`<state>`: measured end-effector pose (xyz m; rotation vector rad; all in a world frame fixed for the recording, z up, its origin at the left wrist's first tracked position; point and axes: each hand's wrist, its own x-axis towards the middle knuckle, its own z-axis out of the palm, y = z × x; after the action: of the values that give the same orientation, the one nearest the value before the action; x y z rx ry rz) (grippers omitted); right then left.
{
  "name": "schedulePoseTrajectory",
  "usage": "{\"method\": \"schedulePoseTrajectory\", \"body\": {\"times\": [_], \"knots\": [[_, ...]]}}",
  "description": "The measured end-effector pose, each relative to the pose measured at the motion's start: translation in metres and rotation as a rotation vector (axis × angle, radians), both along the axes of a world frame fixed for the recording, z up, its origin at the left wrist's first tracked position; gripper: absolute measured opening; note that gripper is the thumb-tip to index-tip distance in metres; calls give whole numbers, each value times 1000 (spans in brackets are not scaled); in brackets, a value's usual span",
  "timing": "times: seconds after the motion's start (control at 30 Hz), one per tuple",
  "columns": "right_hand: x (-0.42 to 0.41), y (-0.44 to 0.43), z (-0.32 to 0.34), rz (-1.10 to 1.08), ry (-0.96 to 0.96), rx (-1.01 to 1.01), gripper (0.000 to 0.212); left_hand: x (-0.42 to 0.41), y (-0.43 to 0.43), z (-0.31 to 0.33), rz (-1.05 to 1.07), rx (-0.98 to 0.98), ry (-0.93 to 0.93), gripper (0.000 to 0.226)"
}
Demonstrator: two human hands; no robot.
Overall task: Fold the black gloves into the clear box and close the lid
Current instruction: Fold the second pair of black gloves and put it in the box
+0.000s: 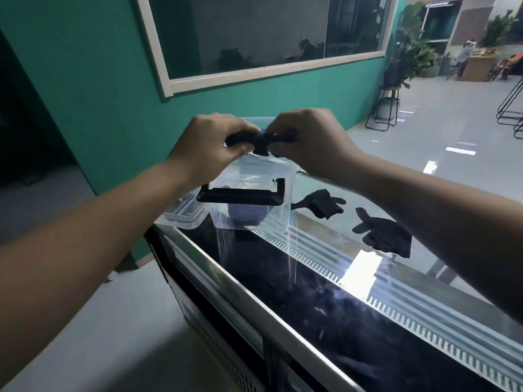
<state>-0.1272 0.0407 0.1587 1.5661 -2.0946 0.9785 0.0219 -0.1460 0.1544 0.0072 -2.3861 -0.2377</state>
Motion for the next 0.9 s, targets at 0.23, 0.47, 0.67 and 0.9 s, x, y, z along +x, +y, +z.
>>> {"method": "schedulePoseTrajectory", "body": {"times": [0.23, 0.47, 0.67, 0.9], "knots": [[-12, -38, -2, 0, -6, 206, 19, -18, -28, 0, 122, 162, -239, 29], [-10, -42, 3, 28, -36, 362, 8, -19, -39, 1, 153, 330, -377, 16], [-9, -26, 12, 36, -28, 371, 11, -15, -28, 6, 211, 277, -275, 13], [-19, 12, -4, 16, -29, 150, 14, -13, 12, -5, 128, 221, -74, 10]]}}
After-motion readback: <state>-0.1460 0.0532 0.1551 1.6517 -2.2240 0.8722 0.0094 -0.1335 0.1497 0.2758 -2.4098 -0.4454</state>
